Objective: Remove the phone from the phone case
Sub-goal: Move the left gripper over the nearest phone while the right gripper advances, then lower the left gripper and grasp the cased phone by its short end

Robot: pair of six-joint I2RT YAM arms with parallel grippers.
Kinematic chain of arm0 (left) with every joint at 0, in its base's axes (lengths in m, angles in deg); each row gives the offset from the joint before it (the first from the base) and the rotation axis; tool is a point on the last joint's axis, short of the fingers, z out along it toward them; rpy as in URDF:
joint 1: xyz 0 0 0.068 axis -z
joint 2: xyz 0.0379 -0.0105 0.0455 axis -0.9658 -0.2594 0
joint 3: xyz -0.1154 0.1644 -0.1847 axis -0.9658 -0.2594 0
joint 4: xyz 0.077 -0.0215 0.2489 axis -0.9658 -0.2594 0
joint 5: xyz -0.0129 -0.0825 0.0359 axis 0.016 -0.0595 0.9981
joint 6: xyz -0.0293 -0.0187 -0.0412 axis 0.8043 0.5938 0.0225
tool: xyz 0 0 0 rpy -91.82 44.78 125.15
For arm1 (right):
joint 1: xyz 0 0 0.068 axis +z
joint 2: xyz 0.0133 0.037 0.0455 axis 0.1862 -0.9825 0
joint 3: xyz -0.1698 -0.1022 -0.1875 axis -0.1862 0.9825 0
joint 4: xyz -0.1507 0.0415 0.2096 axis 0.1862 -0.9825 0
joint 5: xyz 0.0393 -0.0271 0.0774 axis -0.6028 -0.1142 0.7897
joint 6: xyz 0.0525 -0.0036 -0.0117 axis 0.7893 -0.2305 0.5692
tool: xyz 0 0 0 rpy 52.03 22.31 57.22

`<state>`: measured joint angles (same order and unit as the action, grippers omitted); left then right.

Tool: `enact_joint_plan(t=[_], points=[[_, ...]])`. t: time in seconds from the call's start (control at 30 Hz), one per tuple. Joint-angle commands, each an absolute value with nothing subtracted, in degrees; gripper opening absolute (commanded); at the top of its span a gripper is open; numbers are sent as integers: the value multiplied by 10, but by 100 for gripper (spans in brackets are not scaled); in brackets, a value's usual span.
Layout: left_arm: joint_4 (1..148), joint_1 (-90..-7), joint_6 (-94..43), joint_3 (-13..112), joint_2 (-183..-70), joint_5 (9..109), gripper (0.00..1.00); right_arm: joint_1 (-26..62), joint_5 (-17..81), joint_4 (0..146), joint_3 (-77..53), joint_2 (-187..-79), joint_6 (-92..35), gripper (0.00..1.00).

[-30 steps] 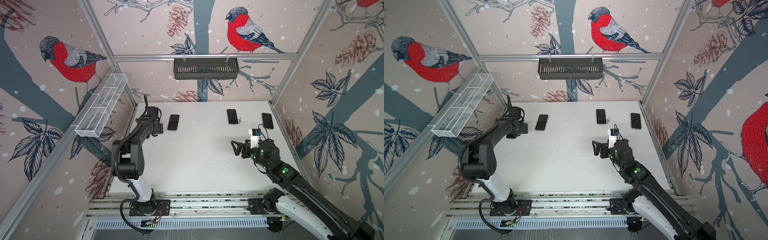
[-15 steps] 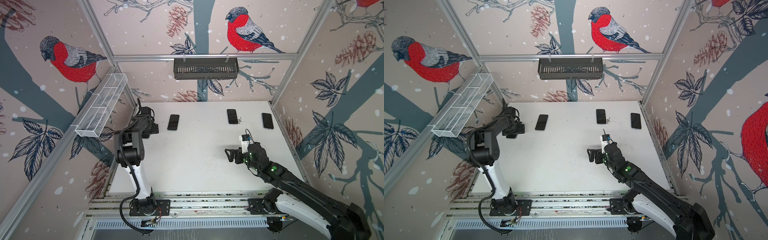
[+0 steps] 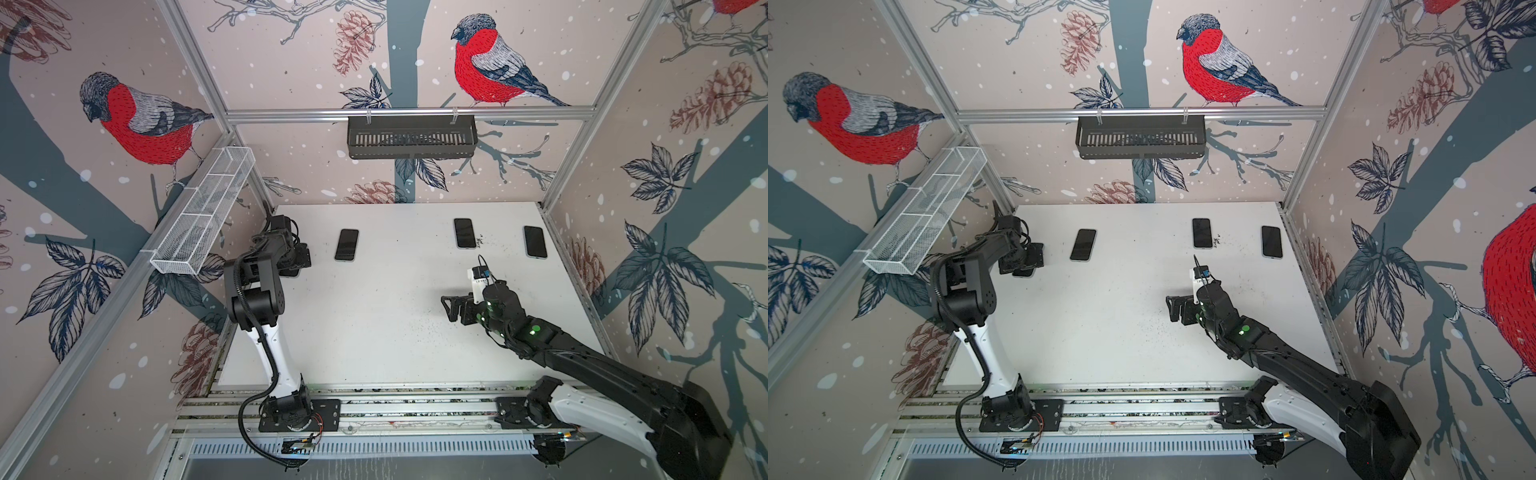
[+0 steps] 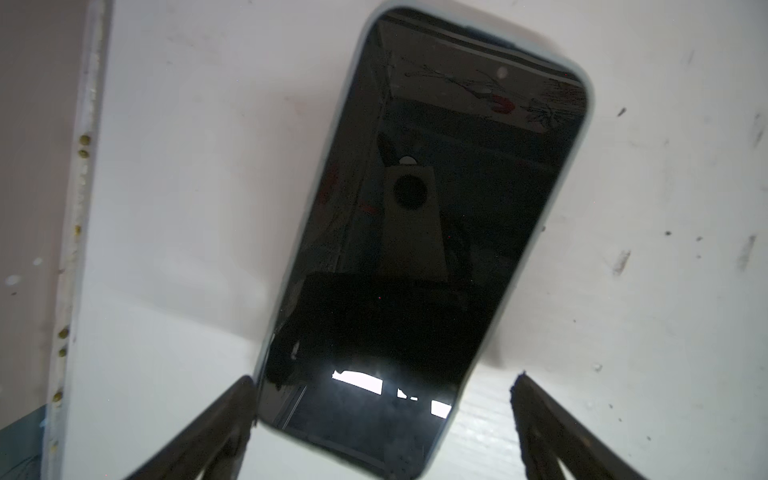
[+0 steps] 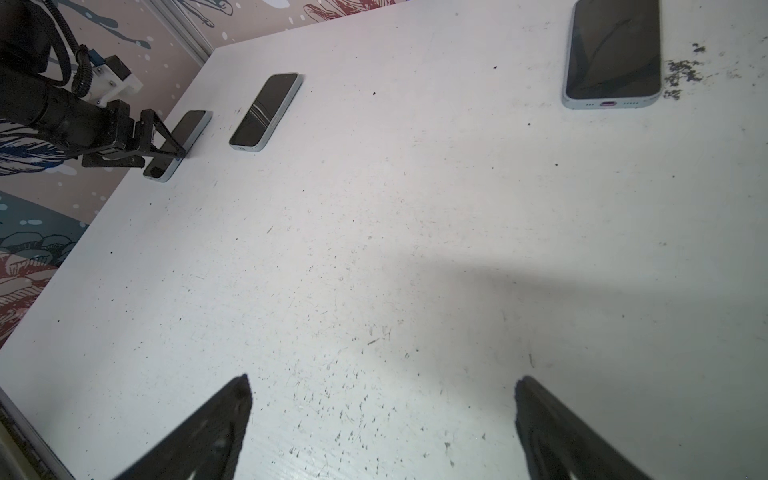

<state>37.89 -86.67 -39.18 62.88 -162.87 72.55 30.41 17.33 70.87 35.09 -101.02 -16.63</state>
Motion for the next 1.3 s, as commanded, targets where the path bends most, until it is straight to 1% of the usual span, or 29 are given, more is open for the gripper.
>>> enact_joint_plan(t=[0.0,0.37,0.47,0.63,0.73,0.83,0.93,1.27], points=[[367,-869,-395,636,-1635,720,95,306,165,702,336,-1013,-176,99],[364,-874,-391,649,-1652,709,93,319,158,700,333,-1011,-167,99],[361,-877,-390,657,-1657,720,93,322,153,693,332,-1011,-165,99],[351,-882,-390,678,-1674,706,93,326,144,693,340,-1005,-162,99],[349,-882,-385,687,-1684,716,97,327,143,698,345,-1006,-161,99],[350,-882,-381,689,-1678,734,98,327,144,700,342,-1013,-165,99],[354,-882,-378,688,-1664,727,98,326,145,704,340,-1023,-169,100],[343,-874,-370,710,-1671,798,98,327,154,708,337,-1055,-172,100]])
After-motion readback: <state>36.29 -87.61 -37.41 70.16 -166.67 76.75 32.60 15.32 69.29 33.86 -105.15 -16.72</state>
